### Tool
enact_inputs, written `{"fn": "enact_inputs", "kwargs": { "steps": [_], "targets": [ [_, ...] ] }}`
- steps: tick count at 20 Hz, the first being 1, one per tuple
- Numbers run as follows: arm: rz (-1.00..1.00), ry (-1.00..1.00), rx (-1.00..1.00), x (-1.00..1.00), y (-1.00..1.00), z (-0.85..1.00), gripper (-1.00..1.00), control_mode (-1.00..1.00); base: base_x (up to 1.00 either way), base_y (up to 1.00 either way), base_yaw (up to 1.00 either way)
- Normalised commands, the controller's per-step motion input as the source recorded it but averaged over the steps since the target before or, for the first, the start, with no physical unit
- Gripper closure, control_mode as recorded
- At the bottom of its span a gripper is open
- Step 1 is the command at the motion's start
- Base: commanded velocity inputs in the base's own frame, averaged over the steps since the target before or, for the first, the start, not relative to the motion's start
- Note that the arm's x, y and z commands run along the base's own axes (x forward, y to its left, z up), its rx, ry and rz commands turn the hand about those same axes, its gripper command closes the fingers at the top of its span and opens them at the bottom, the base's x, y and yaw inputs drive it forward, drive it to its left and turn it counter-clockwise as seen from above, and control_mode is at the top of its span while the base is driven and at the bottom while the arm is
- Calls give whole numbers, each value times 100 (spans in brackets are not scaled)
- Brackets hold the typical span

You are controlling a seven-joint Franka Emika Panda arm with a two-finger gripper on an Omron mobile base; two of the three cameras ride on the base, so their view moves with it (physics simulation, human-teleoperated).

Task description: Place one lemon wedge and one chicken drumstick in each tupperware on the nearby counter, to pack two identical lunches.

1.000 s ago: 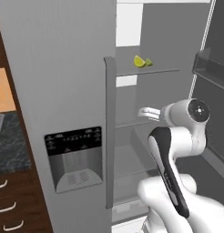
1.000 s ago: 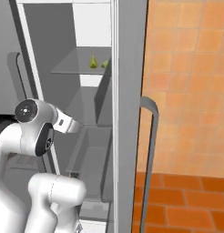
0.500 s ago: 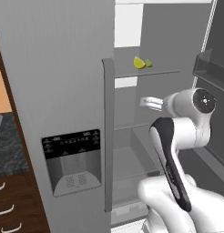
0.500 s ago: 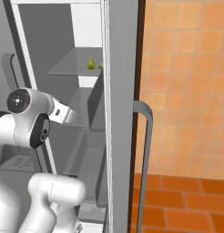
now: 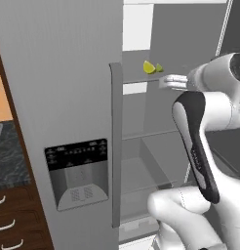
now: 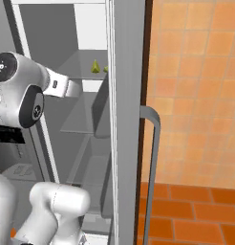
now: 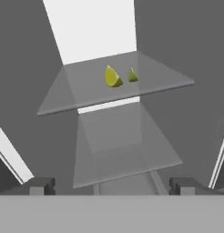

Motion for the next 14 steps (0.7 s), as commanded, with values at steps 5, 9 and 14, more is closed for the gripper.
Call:
{"fn": "enact_inputs", "kwargs": {
  "steps": [5, 9, 14],
  "targets": [
    [20, 17, -7, -2, -12, 52, -100, -100, 0, 0, 0],
    [0, 0, -3, 89, -9, -17, -100, -100, 0, 0, 0],
    [-1, -2, -6, 100, -10, -26, -100, -100, 0, 0, 0]
  ]
}}
